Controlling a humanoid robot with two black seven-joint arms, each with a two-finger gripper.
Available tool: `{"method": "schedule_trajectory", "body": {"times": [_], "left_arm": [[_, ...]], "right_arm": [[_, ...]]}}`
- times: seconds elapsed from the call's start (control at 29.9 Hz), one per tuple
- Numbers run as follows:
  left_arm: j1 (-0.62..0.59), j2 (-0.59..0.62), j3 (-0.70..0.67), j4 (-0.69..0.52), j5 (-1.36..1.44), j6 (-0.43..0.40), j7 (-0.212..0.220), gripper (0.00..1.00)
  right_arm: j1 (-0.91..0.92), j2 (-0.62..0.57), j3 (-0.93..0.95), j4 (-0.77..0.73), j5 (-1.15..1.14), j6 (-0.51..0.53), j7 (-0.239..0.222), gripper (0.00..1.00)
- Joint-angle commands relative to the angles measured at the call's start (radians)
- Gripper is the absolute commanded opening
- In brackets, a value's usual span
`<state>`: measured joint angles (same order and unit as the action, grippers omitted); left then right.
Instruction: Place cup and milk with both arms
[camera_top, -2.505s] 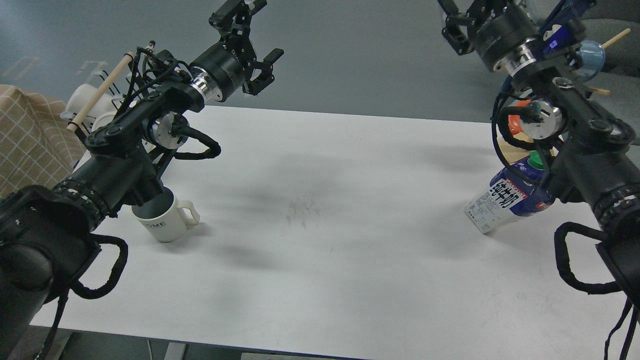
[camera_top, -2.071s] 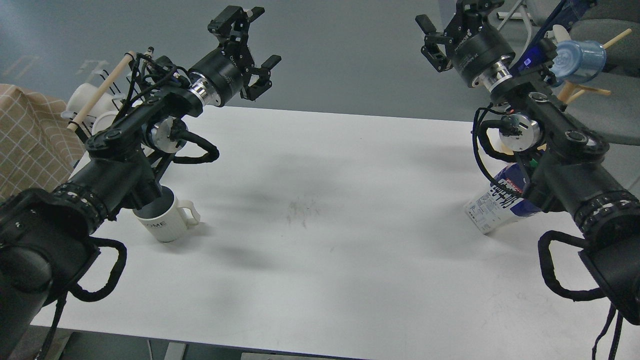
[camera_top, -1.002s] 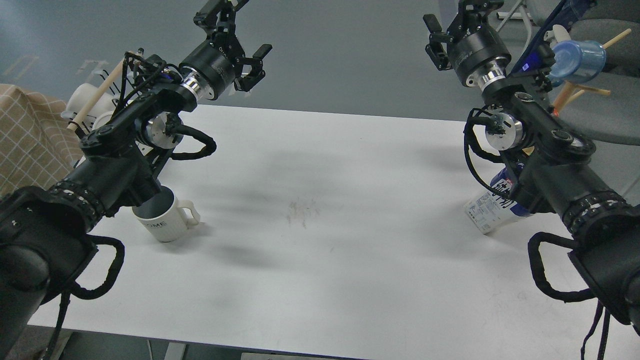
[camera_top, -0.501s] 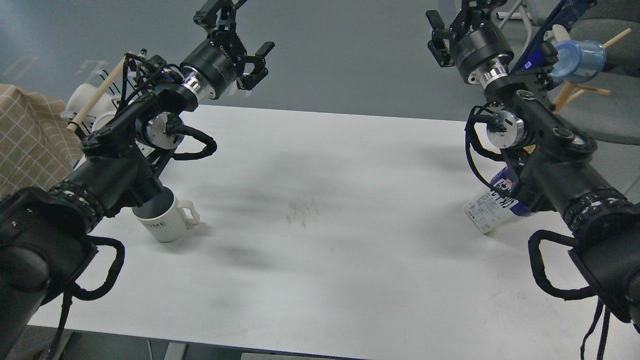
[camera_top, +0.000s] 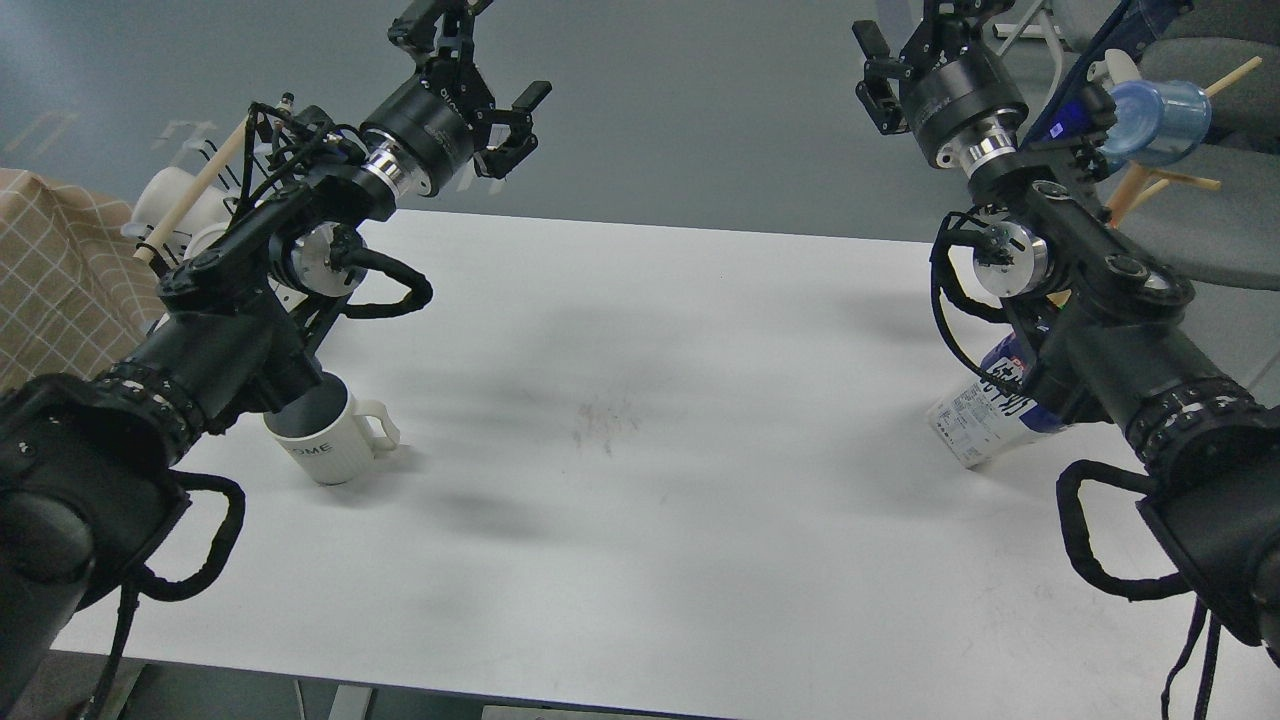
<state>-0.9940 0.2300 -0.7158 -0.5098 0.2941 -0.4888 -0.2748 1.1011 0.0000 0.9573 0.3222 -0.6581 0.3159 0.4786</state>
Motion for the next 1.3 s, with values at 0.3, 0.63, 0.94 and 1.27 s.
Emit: {"method": "schedule_trajectory", "body": {"times": [0.3, 0.63, 0.94, 1.27], "left_arm": [[0.002, 0.025, 0.012, -0.061, 0.014, 0.000, 0.000, 0.98], [0.018, 0.094, 0.078, -0.159, 0.060, 0.000, 0.000, 0.98], [0.037, 0.414, 0.202, -0.490, 0.370, 0.000, 0.003, 0.98], [0.170, 0.814, 0.208, -0.874, 0.988, 0.000, -0.050, 0.98]], "right_arm": [[0.000, 0.000, -0.005, 0.005, 0.000, 0.000, 0.000, 1.00], [-0.009, 0.000, -0.005, 0.006, 0.000, 0.000, 0.000, 1.00], [-0.012, 0.000, -0.006, 0.014, 0.000, 0.005, 0.000, 1.00], [-0.015, 0.000, -0.037, 0.037, 0.000, 0.005, 0.000, 1.00]]}}
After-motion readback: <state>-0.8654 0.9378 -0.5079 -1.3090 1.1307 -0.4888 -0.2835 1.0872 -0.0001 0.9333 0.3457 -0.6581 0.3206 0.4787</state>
